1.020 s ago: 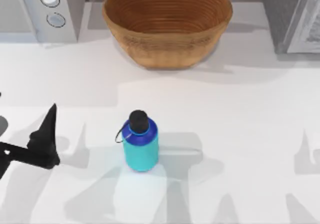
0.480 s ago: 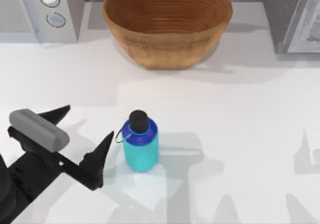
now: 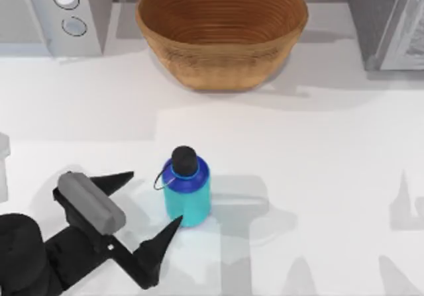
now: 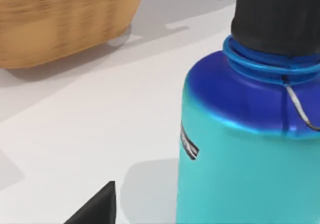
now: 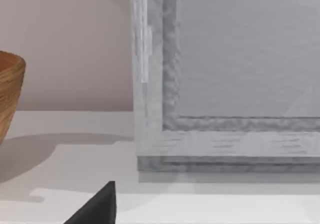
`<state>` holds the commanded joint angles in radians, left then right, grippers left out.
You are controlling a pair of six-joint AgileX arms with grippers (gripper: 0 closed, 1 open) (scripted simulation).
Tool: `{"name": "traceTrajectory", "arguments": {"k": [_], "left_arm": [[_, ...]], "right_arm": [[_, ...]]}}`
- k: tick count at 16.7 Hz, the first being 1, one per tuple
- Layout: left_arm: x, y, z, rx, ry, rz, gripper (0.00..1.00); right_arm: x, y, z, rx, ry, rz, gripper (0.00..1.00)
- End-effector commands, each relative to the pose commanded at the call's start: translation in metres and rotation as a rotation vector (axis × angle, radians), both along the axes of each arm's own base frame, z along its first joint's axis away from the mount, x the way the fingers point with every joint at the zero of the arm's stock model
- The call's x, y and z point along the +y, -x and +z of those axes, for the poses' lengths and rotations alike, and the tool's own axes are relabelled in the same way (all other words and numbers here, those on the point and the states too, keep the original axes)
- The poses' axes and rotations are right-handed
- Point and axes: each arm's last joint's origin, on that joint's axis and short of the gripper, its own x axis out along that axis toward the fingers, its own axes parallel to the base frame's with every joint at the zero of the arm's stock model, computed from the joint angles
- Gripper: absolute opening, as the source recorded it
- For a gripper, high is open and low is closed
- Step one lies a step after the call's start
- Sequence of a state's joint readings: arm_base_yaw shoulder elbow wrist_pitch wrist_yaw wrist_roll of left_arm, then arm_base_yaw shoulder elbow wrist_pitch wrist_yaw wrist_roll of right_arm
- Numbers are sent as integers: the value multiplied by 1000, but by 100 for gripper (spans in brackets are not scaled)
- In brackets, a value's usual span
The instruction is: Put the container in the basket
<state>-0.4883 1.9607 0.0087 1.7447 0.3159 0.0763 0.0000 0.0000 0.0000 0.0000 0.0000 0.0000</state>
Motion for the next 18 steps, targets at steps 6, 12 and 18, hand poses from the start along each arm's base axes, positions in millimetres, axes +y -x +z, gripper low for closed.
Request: {"name": "traceTrajectory", "arguments": {"k": [6,12,18], "left_arm": [[-1,1,-3,4,-3,-14,100],[-7,-7,-8,8,-8,-14,100],[-20,-21,-11,3,-3,-15,100]], "right_arm": [[0,0,0,0,0,0,100],[0,0,0,0,0,0,100],[0,0,0,0,0,0,100]]}}
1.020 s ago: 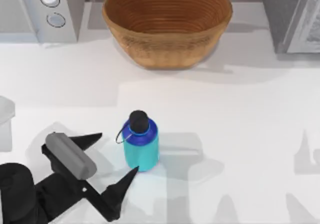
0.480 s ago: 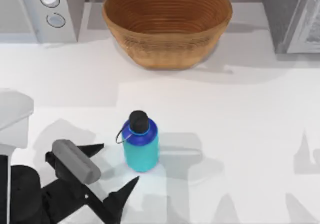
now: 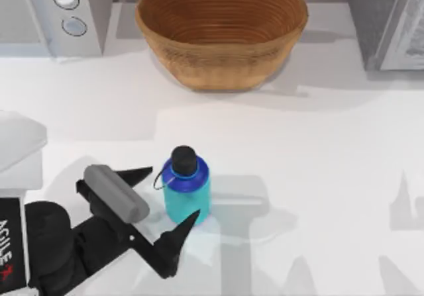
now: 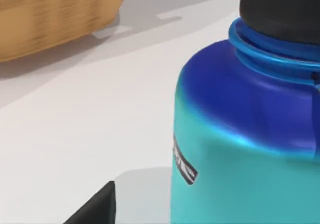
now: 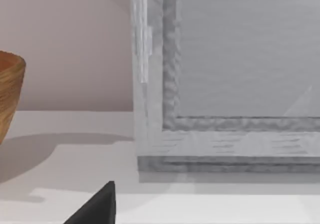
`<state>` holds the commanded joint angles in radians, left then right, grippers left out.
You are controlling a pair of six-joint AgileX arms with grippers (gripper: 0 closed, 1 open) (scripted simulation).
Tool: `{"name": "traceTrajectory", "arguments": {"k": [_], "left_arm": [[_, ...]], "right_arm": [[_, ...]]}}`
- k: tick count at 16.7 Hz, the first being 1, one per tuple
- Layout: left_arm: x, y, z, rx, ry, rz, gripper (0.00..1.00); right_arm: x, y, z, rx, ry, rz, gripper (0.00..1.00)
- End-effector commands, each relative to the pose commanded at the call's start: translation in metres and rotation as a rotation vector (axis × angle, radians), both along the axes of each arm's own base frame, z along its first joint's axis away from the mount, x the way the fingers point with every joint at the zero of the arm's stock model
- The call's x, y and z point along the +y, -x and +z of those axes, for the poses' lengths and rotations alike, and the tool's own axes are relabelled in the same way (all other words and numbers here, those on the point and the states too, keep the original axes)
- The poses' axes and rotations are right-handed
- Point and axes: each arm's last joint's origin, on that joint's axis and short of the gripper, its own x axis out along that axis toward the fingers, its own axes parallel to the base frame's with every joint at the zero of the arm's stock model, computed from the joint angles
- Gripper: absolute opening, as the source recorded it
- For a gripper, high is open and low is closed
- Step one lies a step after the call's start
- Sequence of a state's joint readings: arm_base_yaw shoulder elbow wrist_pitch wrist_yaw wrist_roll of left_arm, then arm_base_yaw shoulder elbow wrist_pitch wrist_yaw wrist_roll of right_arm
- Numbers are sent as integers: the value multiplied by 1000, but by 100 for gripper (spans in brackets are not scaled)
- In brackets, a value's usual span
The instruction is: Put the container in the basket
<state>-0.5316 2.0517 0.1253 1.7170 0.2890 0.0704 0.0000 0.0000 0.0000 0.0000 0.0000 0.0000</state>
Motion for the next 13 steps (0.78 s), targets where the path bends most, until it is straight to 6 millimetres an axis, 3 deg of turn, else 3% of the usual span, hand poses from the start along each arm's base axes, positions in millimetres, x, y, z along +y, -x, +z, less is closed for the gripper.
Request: {"name": "traceTrajectory", "arguments": {"k": [13], "left_arm": [[-30,-25,-5,0,-1,0,100]], "right_arm": [[0,0,0,0,0,0,100]]}}
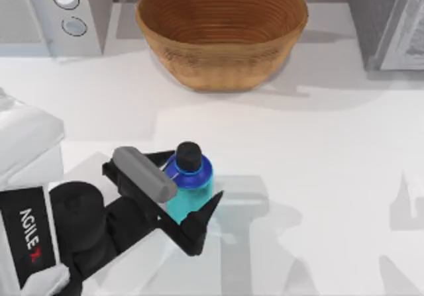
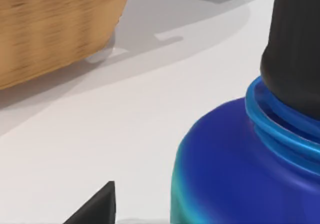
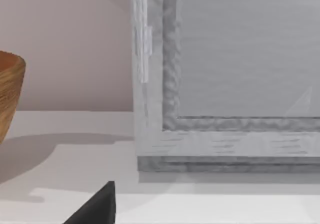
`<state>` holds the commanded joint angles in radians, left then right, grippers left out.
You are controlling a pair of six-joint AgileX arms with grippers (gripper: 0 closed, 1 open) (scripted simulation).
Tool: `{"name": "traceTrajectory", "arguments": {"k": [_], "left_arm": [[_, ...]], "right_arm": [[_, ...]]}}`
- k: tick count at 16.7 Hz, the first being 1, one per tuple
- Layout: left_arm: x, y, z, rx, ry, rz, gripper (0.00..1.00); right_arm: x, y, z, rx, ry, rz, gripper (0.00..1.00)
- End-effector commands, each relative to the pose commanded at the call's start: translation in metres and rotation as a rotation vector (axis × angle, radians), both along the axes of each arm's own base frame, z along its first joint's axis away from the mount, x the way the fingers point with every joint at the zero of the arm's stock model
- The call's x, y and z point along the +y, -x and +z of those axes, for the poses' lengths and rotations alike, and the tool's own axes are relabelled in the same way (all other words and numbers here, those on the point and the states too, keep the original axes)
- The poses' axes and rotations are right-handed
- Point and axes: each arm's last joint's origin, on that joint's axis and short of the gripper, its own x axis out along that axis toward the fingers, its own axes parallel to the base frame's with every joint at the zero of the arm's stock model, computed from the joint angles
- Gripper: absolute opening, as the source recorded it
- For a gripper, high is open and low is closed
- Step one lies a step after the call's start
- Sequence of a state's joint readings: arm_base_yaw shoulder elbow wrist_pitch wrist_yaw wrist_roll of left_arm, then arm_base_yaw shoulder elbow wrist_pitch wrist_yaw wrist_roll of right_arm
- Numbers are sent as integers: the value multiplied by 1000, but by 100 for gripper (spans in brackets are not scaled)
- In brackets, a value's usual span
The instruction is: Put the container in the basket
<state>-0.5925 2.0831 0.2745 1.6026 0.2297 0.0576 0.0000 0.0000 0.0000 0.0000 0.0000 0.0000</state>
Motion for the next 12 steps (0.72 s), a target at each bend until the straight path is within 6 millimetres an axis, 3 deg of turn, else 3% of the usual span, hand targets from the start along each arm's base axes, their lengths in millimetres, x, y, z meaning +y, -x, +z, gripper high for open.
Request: {"name": "traceTrajectory", "arguments": {"k": [5,12], "left_arm": [[-1,0,0,0,0,0,100],[-1,0,0,0,0,0,47]], "right_arm": [[0,0,0,0,0,0,100],[0,0,0,0,0,0,100]]}}
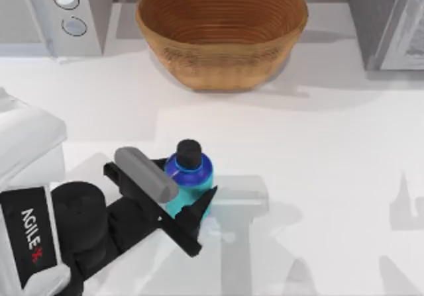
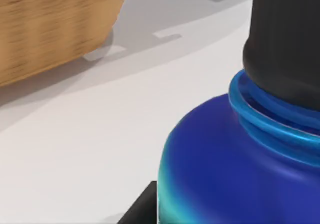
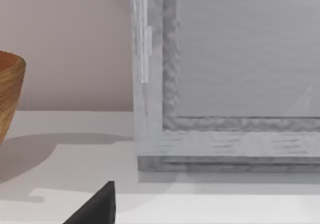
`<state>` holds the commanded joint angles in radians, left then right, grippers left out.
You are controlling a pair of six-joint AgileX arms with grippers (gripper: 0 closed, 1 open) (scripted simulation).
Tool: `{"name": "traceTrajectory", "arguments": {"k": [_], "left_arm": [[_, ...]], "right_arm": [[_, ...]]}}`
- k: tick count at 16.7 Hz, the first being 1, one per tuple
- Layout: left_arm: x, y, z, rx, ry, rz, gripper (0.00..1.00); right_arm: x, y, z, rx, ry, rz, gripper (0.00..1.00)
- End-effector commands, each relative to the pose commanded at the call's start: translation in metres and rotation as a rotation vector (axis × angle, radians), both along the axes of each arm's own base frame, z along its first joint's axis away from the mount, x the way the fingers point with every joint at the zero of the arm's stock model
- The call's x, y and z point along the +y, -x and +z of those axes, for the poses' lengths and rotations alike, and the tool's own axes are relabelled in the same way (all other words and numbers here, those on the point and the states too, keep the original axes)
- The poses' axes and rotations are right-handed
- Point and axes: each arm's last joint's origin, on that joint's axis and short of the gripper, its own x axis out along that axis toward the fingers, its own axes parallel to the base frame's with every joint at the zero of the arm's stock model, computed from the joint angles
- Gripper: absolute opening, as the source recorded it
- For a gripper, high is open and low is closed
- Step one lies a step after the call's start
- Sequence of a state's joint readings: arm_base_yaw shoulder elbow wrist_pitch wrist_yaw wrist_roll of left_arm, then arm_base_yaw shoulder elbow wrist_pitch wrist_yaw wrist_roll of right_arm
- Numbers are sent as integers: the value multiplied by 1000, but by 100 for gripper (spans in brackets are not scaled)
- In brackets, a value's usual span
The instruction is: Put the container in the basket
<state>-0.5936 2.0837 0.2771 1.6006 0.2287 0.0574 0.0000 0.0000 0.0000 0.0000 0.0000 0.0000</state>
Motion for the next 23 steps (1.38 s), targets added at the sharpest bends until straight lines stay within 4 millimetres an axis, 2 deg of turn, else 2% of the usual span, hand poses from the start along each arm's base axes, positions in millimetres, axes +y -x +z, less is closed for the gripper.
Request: {"name": "traceTrajectory", "arguments": {"k": [6,17,20,23], "left_arm": [[0,0,0,0,0,0,2],[1,0,1,0,-1,0,0],[4,-1,13,0,-1,0,0],[13,-1,33,2,0,-1,0]], "right_arm": [[0,0,0,0,0,0,100],[0,0,0,0,0,0,100],[0,0,0,0,0,0,100],[0,0,0,0,0,0,100]]}}
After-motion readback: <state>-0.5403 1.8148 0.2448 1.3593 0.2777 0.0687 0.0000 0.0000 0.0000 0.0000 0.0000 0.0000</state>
